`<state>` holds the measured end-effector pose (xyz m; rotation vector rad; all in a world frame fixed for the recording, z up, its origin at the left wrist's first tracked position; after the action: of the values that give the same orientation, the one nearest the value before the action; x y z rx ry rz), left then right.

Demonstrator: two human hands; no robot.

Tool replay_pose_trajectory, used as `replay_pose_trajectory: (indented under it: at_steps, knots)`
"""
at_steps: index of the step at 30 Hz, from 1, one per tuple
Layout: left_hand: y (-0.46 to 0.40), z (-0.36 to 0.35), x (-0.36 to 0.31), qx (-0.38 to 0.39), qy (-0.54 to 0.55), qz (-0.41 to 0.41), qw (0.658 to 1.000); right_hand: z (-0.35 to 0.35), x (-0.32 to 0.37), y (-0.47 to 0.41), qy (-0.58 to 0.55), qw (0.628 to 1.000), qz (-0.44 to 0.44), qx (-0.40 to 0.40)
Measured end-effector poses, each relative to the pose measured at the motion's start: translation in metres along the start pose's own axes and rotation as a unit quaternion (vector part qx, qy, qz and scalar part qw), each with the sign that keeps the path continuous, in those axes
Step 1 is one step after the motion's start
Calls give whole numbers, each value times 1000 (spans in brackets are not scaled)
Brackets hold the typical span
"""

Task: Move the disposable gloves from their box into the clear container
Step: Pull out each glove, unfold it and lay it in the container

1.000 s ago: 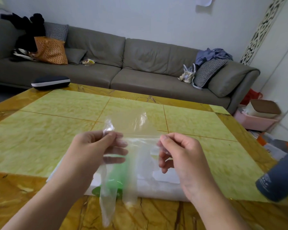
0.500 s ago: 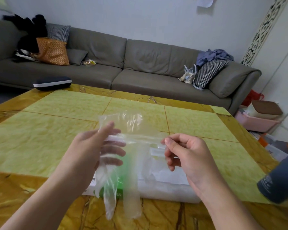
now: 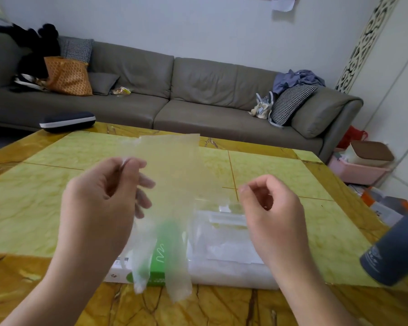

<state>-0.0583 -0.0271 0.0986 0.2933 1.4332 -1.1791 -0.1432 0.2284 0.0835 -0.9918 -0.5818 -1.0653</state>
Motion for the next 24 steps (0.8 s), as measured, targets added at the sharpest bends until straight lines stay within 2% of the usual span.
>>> replay_pose_trajectory:
  at_steps: [1, 2, 3, 4, 5, 6, 7, 9, 11, 14, 17, 19, 22, 24]
  knots:
    - [5, 1, -17, -10, -78, -77, 994, -5, 5, 0, -100, 994, -4, 49]
    - [12, -5, -36, -2, -155, -157, 975, -13, 10, 1, -237, 964, -29, 116]
    - [23, -18, -53, 20, -214, -230, 949, -20, 17, 3, -353, 915, -69, 183]
    - [36, -34, -63, 55, -248, -290, 923, -23, 23, 5, -413, 876, -102, 229]
    - [48, -50, -67, 94, -266, -322, 904, -23, 26, 6, -418, 864, -115, 257]
    - [57, -65, -66, 132, -277, -336, 891, -19, 26, 5, -387, 876, -118, 261]
    - [65, -79, -61, 165, -287, -338, 881, -15, 20, 4, -319, 909, -112, 244]
    - [76, -100, -45, 229, -312, -312, 867, -6, 0, -1, -197, 955, -126, 182]
    - [81, -115, -26, 283, -321, -271, 862, 0, -26, -6, -140, 969, -151, 133]
    - [85, -127, -11, 358, -326, -213, 849, 10, -59, -14, -71, 971, -194, 117]
    - [87, -123, -3, 371, -209, -138, 894, 14, -83, -18, 73, 962, -207, 160]
    - [80, -128, -15, 366, -183, -143, 901, 18, -92, -18, 111, 957, -207, 172]
    - [69, -142, -21, 346, -213, -170, 898, 15, -90, -19, 155, 954, -181, 184]
    - [63, -158, -5, 366, -273, -119, 882, 14, -89, -17, 188, 948, -174, 188]
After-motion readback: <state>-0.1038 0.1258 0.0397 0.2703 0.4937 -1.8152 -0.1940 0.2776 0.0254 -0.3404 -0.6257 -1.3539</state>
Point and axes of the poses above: each hand's wrist, its own y-axis away from the middle knuckle, its own z-axis out of the back of the hand, x = y × z, the point moved 7 cm from there along -y, towards the middle knuckle, and after that the axes turned 7 degrees about x, right-handed, at the moved point
